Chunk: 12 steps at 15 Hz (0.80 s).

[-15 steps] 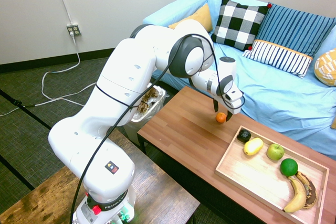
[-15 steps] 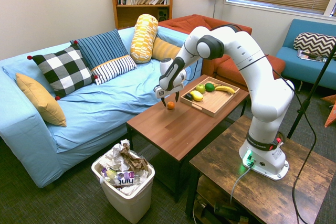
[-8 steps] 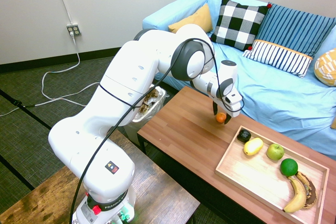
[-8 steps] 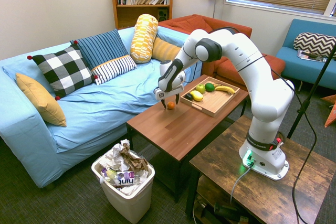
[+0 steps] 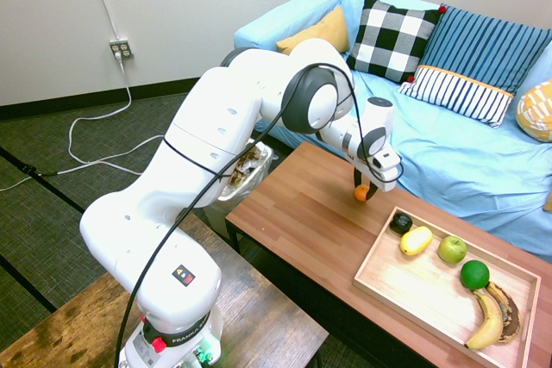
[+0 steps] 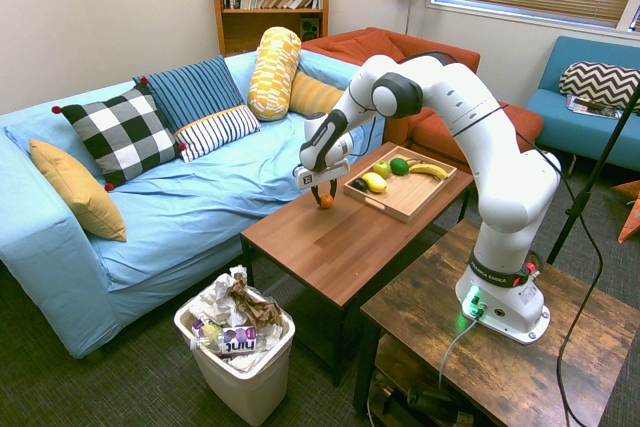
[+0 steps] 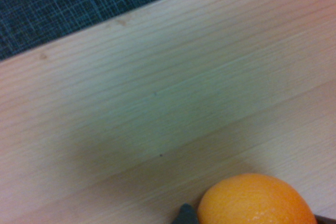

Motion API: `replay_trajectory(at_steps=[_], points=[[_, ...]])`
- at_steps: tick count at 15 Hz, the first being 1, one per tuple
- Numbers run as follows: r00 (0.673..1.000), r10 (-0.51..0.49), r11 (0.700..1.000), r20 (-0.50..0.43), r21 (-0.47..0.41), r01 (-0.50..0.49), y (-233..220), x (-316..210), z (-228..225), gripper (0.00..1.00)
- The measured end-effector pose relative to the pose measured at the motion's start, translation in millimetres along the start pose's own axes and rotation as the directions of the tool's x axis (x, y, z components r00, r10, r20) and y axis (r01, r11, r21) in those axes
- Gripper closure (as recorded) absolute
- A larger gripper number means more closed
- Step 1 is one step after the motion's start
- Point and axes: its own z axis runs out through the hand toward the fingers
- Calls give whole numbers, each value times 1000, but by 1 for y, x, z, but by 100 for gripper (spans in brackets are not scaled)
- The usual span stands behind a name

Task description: Put the tangerine in the tray

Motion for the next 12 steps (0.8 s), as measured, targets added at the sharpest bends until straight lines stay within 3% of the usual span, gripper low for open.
replay_trajectory(at_steps=[4,7,9,12], points=[[1000,13,1000,-25,6,-13,26,38,-67,100],[991,102,994,-89,-29,-105,103,106,-111,100],[980,175,981,-99,-60,-182,165,151,-112,100],[965,255,956,-68,-130,-262,231,186,-68,100]])
